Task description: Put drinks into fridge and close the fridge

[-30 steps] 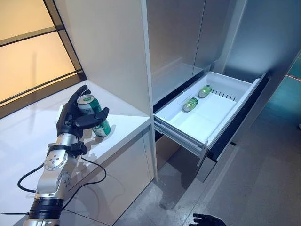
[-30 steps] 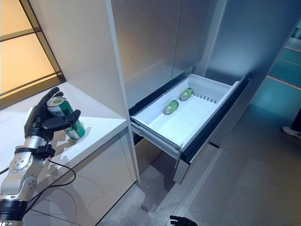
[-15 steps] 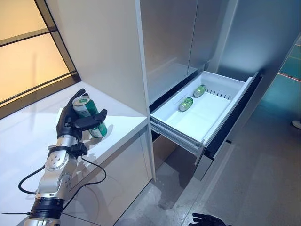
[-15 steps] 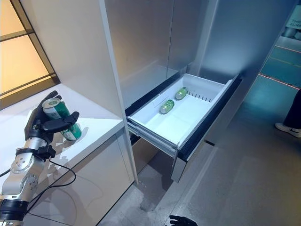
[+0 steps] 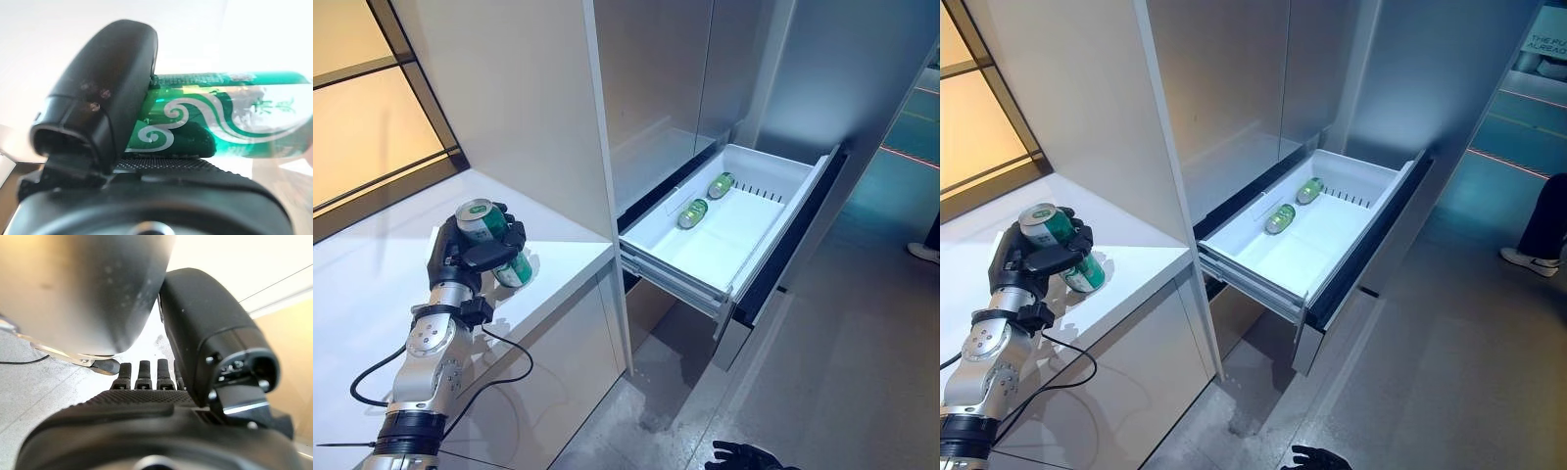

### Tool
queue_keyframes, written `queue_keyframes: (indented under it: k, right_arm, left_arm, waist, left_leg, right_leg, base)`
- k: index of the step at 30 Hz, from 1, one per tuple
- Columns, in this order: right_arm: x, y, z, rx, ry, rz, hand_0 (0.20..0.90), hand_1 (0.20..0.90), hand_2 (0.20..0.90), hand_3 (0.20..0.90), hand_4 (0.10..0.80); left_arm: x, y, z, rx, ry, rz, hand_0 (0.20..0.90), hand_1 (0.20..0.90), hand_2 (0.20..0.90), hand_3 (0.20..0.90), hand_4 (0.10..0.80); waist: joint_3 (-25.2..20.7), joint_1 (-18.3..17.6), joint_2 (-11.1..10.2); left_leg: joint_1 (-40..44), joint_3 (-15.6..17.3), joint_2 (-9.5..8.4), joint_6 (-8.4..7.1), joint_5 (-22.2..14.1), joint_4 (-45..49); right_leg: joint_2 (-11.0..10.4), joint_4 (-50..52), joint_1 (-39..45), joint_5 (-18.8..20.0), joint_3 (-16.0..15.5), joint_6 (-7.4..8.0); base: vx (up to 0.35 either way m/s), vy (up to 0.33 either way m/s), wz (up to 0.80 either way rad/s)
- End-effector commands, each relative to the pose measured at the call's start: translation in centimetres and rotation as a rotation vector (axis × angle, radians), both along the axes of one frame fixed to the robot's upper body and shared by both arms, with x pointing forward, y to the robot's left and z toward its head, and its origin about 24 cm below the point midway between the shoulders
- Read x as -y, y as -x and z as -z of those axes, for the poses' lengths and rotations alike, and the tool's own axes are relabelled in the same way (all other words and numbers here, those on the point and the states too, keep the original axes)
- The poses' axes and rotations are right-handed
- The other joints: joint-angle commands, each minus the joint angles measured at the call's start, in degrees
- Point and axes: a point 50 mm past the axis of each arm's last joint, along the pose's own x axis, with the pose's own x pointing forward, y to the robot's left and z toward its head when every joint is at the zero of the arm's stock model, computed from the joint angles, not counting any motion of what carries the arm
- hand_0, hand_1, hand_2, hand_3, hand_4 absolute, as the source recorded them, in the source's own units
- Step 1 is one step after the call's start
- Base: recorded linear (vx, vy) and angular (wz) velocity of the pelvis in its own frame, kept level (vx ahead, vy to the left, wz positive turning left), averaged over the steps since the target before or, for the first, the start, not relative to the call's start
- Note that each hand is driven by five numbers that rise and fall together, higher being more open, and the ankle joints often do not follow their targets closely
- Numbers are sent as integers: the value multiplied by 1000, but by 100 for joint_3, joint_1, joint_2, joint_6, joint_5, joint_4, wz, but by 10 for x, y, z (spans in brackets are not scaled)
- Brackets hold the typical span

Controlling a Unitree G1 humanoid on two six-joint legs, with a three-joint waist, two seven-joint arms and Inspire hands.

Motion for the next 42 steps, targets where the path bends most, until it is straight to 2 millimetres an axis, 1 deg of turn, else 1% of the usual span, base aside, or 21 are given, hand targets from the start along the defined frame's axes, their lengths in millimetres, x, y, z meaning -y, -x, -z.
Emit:
queue_keyframes:
  k: [1,6,8,11,14,17,19,21,24,26,27,28,29,30,31,32,33,37,39,40,42]
  right_arm:
    - [5,25,4,-86,19,-46,900,900,900,900,800]
    - [4,24,4,-74,16,-48,900,900,900,900,800]
    - [3,20,2,-46,9,-36,900,900,900,900,800]
    - [1,8,-2,20,-15,-6,900,900,900,900,800]
    - [-3,-16,-11,149,-27,-15,900,900,900,900,800]
    - [-12,-47,-29,336,22,-103,900,900,900,900,800]
    - [-18,-60,-38,414,40,-150,900,900,900,900,800]
    - [-32,-83,-60,551,46,-241,900,900,900,900,800]
    - [-52,-101,-86,667,-51,-289,900,900,900,900,800]
    - [-60,-112,-105,739,-115,-321,900,900,900,900,800]
    - [-62,-113,-109,752,-134,-324,900,900,900,900,800]
    - [-67,-121,-127,794,-202,-339,900,900,900,900,800]
    - [-68,-126,-139,823,-250,-347,900,900,900,900,800]
    - [-70,-129,-151,849,-297,-364,900,900,900,900,800]
    - [-70,-130,-152,852,-303,-367,900,900,900,900,800]
    - [-72,-135,-169,887,-363,-400,900,900,900,900,800]
    - [-73,-137,-181,915,-398,-425,900,900,900,900,800]
    - [-78,-143,-216,981,-515,-469,900,900,900,900,800]
    - [-80,-144,-223,997,-539,-476,900,900,900,900,800]
    - [-82,-145,-230,1013,-567,-484,900,900,900,900,800]
    - [-84,-146,-234,1028,-588,-489,900,900,900,900,800]
  left_arm:
    - [6,-16,-97,449,-30,26,300,300,300,200,100]
    - [16,-12,-108,518,-36,99,300,300,300,200,100]
    - [26,-9,-116,559,-24,189,300,300,300,200,100]
    - [44,-5,-126,612,4,330,300,300,300,200,100]
    - [65,-1,-131,645,87,507,300,300,300,200,100]
    - [84,0,-129,640,198,690,300,300,300,200,100]
    - [92,0,-127,633,234,760,300,300,300,200,100]
    - [107,2,-123,616,288,881,300,300,300,200,100]
    - [122,6,-114,594,303,1003,300,300,300,200,100]
    - [127,8,-106,584,286,1033,300,300,300,200,100]
    - [127,9,-104,581,279,1037,300,300,300,200,100]
    - [128,11,-99,567,261,1048,300,300,300,200,100]
    - [128,12,-93,557,246,1046,300,300,300,200,100]
    - [126,14,-88,548,238,1044,300,300,300,200,100]
    - [126,14,-88,546,239,1044,300,300,300,200,100]
    - [124,16,-80,536,226,1042,300,300,300,200,100]
    - [123,18,-77,530,217,1043,300,300,300,200,100]
    - [125,25,-67,513,203,1056,300,300,300,200,100]
    - [128,27,-65,503,202,1067,300,300,300,200,100]
    - [130,28,-64,493,206,1076,300,300,300,200,100]
    - [133,28,-63,488,205,1085,300,300,300,200,100]
  waist:
    - [24,-135,-20]
    - [19,-160,-42]
    - [21,-169,-51]
    - [20,-186,-57]
    - [16,-207,-62]
    - [18,-247,-60]
    - [12,-274,-57]
    - [2,-330,-53]
    - [-10,-379,-55]
    - [-15,-397,-50]
    - [-17,-400,-48]
    - [-16,-412,-42]
    - [-14,-419,-38]
    - [-15,-422,-38]
    - [-16,-423,-36]
    - [-28,-423,-36]
    - [-38,-417,-38]
    - [-67,-385,-60]
    - [-76,-373,-67]
    - [-86,-355,-76]
    - [-87,-342,-83]
  left_leg:
    - [-41,-46,-449,317,-684,286]
    - [-69,-13,-442,316,-695,316]
    - [-78,7,-436,316,-697,328]
    - [-86,30,-423,312,-695,339]
    - [-82,37,-409,309,-687,337]
    - [-72,56,-393,299,-681,333]
    - [-72,66,-386,295,-674,323]
    - [-67,84,-377,286,-662,317]
    - [-50,78,-369,270,-647,311]
    - [-38,75,-362,257,-632,309]
    - [-32,76,-358,253,-627,307]
    - [-11,72,-348,245,-612,300]
    - [-3,70,-339,240,-603,303]
    - [-1,70,-331,237,-598,314]
    - [1,69,-331,237,-598,316]
    - [7,63,-322,236,-593,328]
    - [7,62,-312,230,-583,328]
    - [0,37,-302,224,-535,297]
    - [-7,36,-297,226,-524,286]
    - [-19,33,-292,225,-509,280]
    - [-25,31,-291,223,-504,281]
  right_leg:
    - [110,1003,-353,-900,239,284]
    - [134,1010,-381,-892,288,279]
    - [148,1013,-392,-880,306,278]
    - [166,1018,-402,-870,330,275]
    - [185,1026,-405,-857,354,272]
    - [197,1024,-401,-850,367,268]
    - [202,1016,-400,-848,374,261]
    - [201,990,-390,-831,381,261]
    - [202,954,-365,-817,380,251]
    - [213,931,-342,-807,387,242]
    - [214,924,-334,-804,388,241]
    - [226,913,-310,-802,384,230]
    - [232,913,-297,-803,387,223]
    - [238,920,-290,-808,388,215]
    - [239,922,-287,-809,388,214]
    - [251,934,-276,-819,395,199]
    - [258,936,-269,-824,395,187]
    - [282,882,-240,-809,413,157]
    - [286,866,-237,-802,411,151]
    - [289,845,-232,-791,408,142]
    - [287,832,-225,-786,402,139]
  base:
    - [0,0,0]
    - [0,0,0]
    - [-19,-29,-5]
    - [-18,-30,-10]
    - [-20,-42,-5]
    - [-34,-42,-4]
    - [-39,-28,-4]
    - [-46,-31,-5]
    - [-42,-39,-15]
    - [-20,-20,-5]
    - [0,0,0]
    - [0,0,0]
    - [0,0,0]
    - [0,0,0]
    - [-6,-14,-4]
    - [8,-10,-4]
    - [14,-12,-4]
    - [4,-2,-1]
    - [0,0,0]
    - [0,0,0]
    - [-19,-19,-6]
